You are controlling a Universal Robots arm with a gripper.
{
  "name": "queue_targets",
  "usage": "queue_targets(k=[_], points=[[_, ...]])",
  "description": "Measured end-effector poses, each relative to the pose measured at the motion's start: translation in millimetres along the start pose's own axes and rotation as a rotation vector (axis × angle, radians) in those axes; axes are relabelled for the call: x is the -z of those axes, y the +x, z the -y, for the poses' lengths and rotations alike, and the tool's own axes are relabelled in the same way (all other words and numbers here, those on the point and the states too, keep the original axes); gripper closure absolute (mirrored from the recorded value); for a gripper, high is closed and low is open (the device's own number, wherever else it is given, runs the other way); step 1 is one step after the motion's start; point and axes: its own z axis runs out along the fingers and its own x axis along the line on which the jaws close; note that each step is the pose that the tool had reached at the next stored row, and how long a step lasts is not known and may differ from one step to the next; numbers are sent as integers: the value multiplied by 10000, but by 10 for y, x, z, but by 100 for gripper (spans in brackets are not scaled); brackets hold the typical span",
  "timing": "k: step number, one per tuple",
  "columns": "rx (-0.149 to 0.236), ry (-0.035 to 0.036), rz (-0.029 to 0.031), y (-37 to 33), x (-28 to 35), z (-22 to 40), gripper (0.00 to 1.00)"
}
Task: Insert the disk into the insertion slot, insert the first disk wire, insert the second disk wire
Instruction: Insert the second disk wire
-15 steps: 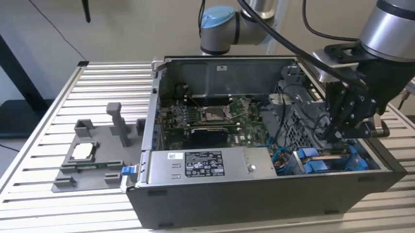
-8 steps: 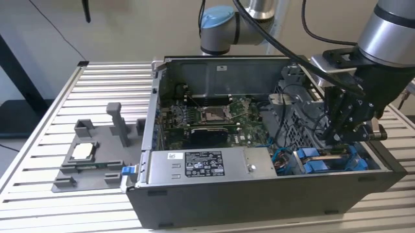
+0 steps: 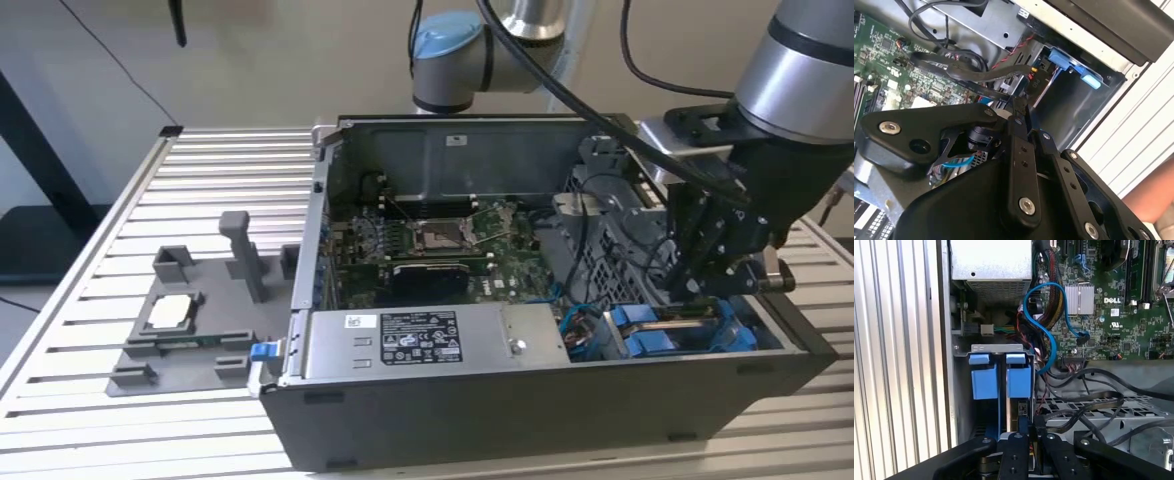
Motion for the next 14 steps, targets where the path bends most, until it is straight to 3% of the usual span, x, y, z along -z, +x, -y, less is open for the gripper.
queue_targets(k=[14], points=[[-9,-152,-4,0,-40,30,84]])
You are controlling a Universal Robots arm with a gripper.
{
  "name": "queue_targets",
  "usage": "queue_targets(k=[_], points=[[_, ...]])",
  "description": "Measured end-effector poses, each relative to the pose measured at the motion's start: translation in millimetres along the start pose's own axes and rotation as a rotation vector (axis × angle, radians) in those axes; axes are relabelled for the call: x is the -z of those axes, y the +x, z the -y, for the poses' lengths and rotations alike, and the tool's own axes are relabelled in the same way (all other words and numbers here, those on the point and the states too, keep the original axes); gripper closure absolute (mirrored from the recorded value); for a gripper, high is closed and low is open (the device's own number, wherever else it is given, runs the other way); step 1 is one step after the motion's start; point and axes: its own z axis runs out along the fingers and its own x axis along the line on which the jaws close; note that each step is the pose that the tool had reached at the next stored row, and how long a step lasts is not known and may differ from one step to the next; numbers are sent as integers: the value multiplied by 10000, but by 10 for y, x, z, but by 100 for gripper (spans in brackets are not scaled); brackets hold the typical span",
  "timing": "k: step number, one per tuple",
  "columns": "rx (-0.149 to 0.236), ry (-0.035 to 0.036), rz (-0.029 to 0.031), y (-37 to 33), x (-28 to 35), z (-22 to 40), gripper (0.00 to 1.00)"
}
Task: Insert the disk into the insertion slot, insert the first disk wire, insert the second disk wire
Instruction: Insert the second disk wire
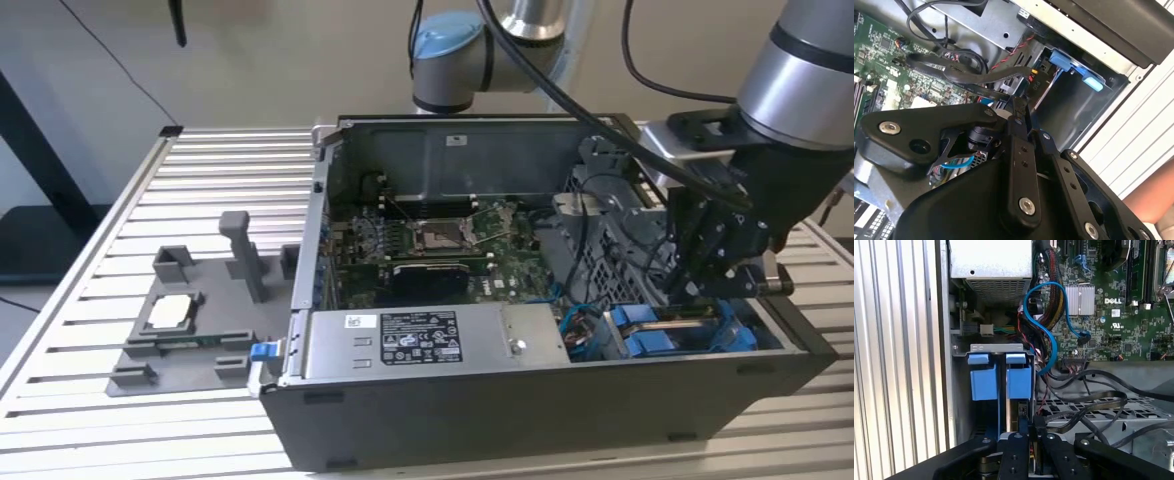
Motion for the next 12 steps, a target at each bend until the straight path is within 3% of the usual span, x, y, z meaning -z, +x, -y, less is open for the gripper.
queue_targets(k=[12], points=[[-56,-122,-9,3,-26,19,84]])
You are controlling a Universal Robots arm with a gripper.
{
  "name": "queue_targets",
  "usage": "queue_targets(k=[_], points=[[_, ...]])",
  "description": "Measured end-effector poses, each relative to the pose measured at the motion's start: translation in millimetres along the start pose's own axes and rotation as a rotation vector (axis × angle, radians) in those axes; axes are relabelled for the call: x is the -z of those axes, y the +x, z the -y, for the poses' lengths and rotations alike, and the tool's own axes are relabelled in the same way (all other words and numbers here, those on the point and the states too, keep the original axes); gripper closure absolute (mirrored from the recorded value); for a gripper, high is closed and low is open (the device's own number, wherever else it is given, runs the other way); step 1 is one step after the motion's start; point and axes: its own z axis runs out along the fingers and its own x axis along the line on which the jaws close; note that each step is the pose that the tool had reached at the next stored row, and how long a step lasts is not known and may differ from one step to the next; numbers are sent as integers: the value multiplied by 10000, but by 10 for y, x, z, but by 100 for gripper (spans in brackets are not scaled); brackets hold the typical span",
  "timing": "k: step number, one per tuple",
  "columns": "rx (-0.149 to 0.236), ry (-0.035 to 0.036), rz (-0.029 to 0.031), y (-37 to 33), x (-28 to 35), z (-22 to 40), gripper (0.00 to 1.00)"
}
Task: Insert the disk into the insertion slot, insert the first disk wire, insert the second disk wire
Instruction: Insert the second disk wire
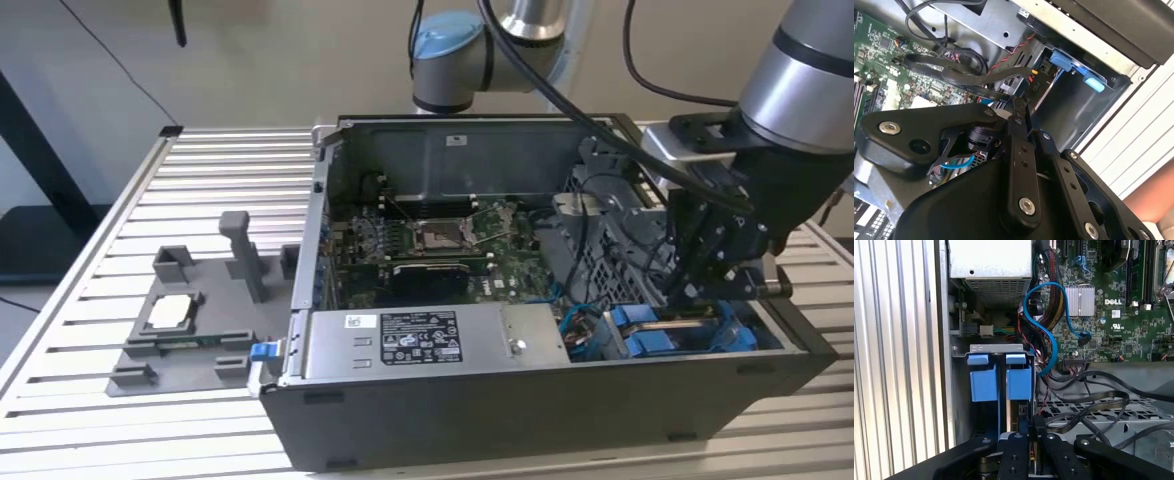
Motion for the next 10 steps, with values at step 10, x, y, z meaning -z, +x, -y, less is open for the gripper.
queue_targets(k=[10], points=[[-20,-75,-1,6,-17,27,84]])
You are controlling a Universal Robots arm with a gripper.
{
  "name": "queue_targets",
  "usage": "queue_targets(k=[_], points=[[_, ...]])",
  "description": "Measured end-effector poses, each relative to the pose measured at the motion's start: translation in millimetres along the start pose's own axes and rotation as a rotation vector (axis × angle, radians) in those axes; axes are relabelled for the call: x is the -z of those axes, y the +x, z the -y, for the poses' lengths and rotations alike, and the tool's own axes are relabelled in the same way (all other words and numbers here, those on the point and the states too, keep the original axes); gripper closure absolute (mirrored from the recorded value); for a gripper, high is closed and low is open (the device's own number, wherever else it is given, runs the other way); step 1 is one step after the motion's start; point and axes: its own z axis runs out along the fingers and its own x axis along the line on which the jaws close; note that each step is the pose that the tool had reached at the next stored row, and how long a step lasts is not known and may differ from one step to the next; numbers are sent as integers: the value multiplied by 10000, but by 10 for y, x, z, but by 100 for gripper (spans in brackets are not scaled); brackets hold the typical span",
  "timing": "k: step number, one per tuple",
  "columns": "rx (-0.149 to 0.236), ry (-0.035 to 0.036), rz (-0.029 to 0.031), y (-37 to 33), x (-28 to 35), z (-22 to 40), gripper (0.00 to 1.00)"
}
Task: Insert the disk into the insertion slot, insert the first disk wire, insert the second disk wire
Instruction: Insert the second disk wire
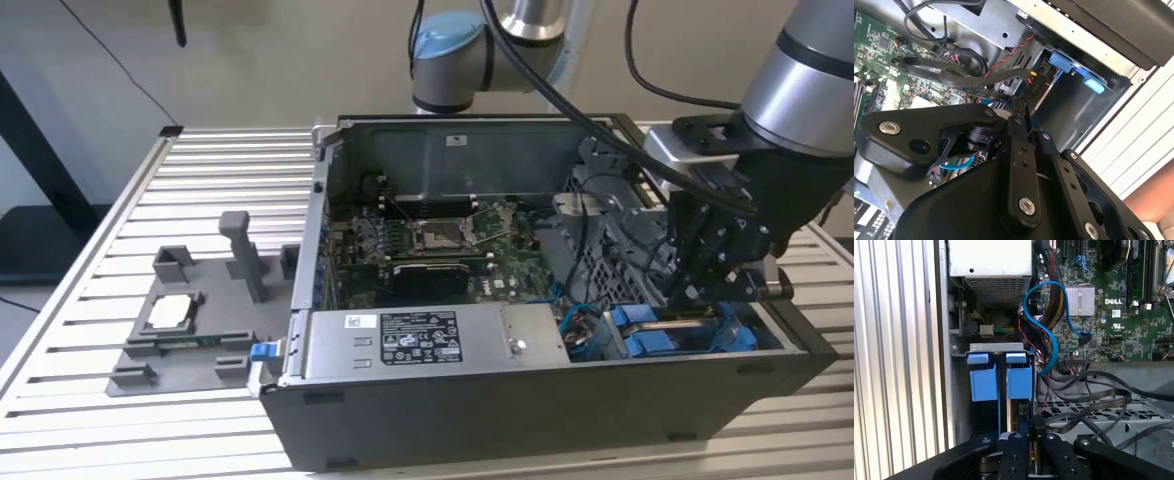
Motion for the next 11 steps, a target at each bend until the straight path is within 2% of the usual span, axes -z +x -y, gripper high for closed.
queue_targets(k=[4,11], points=[[-2,-29,-4,4,-11,13,84],[-1,-33,-1,7,-44,14,84]])
